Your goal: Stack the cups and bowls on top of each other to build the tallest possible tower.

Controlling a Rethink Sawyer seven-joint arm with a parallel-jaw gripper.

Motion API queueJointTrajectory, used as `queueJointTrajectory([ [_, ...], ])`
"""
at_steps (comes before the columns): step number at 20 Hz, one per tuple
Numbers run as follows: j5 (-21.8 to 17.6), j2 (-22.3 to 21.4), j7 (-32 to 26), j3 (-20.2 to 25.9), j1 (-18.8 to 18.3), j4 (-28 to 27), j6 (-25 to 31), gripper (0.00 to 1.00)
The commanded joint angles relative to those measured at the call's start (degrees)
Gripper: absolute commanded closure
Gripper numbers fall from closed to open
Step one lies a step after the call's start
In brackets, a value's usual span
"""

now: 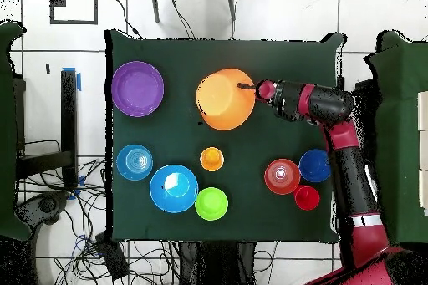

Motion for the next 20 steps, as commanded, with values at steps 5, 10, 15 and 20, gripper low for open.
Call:
queueJointTrajectory([
  [5,-22.1,-11.2,-12.0,-12.0,4.4,2.2,-17.6,0.00],
  [10,-24.7,-21.3,-3.9,-14.5,6.4,8.0,-18.3,0.00],
  [15,-26.4,-27.0,2.8,-17.7,8.8,12.3,-21.6,0.00],
  [20,-27.4,-28.7,4.9,-20.1,10.7,13.5,-25.5,0.00],
])
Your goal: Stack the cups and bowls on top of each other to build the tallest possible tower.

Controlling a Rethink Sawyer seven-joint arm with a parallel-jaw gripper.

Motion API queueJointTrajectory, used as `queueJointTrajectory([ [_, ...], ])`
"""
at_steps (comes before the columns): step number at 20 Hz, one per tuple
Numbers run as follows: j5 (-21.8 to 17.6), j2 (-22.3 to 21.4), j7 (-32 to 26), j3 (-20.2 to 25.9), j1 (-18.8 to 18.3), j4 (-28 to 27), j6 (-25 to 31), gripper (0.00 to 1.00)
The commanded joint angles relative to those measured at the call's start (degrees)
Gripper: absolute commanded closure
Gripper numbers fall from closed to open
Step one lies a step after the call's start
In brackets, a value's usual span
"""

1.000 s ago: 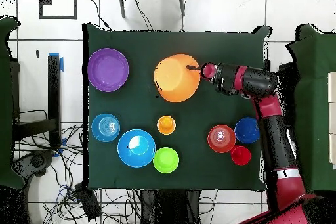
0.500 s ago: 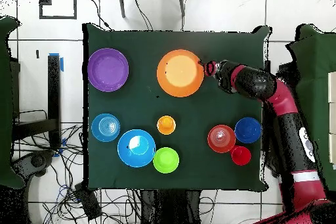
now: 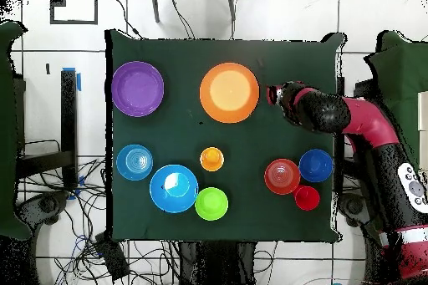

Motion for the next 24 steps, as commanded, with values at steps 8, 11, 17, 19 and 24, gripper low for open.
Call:
queueJointTrajectory([
  [8,-3.8,-16.5,15.8,-16.0,10.8,12.4,-9.5,0.00],
  [11,-3.7,-19.3,20.2,-18.8,13.5,15.1,-13.2,0.00],
  [17,-2.2,-23.9,25.9,-24.2,19.0,18.5,-17.0,0.00],
  [19,-1.4,-23.3,25.8,-24.6,19.0,18.5,-18.2,0.00],
  [24,0.0,-20.9,25.0,-23.5,17.7,17.2,-20.8,0.00],
])
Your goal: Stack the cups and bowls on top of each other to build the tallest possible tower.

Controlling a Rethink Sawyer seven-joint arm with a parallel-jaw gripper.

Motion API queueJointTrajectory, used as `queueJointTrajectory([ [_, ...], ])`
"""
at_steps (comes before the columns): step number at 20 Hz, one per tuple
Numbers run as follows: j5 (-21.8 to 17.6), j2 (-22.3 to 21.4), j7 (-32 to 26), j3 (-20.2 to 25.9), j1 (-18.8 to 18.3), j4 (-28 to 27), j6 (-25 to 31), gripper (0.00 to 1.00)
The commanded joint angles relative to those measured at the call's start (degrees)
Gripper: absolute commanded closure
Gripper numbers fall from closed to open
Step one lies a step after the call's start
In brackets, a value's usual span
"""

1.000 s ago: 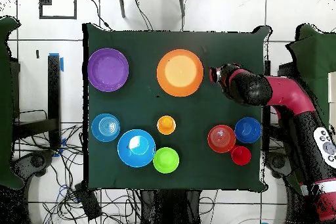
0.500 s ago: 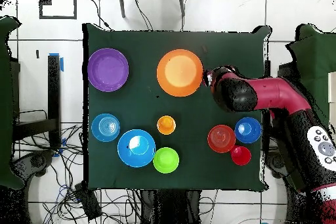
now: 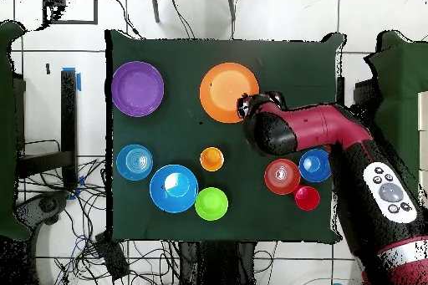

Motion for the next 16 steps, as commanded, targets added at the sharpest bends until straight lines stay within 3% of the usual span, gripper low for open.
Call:
queueJointTrajectory([
  [1,1.1,1.6,6.6,-4.0,-0.1,2.8,-4.5,0.00],
  [10,3.4,5.7,6.8,-2.4,-2.0,5.1,-9.0,0.00],
  [16,2.2,3.8,9.8,-7.3,2.2,5.3,-11.9,0.00],
])
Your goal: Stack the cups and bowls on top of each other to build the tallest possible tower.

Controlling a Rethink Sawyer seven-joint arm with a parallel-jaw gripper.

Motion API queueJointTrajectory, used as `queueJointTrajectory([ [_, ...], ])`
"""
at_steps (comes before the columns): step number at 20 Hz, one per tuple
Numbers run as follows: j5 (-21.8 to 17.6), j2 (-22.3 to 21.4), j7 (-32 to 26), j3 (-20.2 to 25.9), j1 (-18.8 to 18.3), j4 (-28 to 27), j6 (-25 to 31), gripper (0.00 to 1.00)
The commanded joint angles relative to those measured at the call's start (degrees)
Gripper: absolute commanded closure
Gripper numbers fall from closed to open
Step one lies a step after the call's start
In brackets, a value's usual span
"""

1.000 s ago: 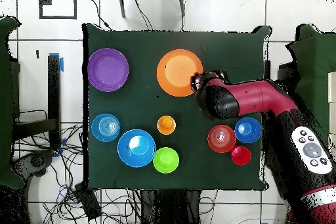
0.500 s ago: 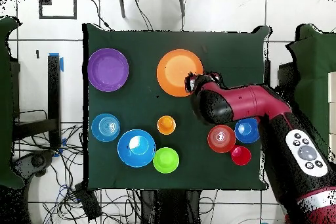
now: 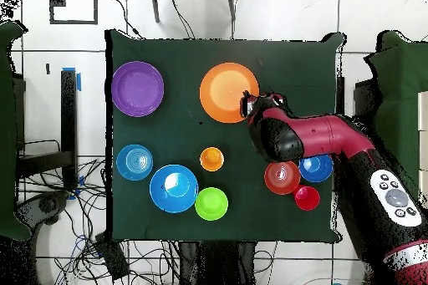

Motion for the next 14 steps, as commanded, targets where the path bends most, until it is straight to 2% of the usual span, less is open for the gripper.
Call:
queueJointTrajectory([
  [1,-0.4,0.5,8.9,-7.2,5.2,4.1,-3.4,0.00],
  [6,1.0,-0.7,11.8,-11.3,9.0,5.0,-6.0,0.00],
  [8,1.9,-1.5,12.2,-11.9,9.4,6.3,-6.4,0.00],
  [12,4.6,-5.7,14.2,-13.8,12.0,9.3,-6.1,0.00],
  [14,6.2,-7.9,14.1,-13.2,11.8,11.1,-6.4,0.00],
])
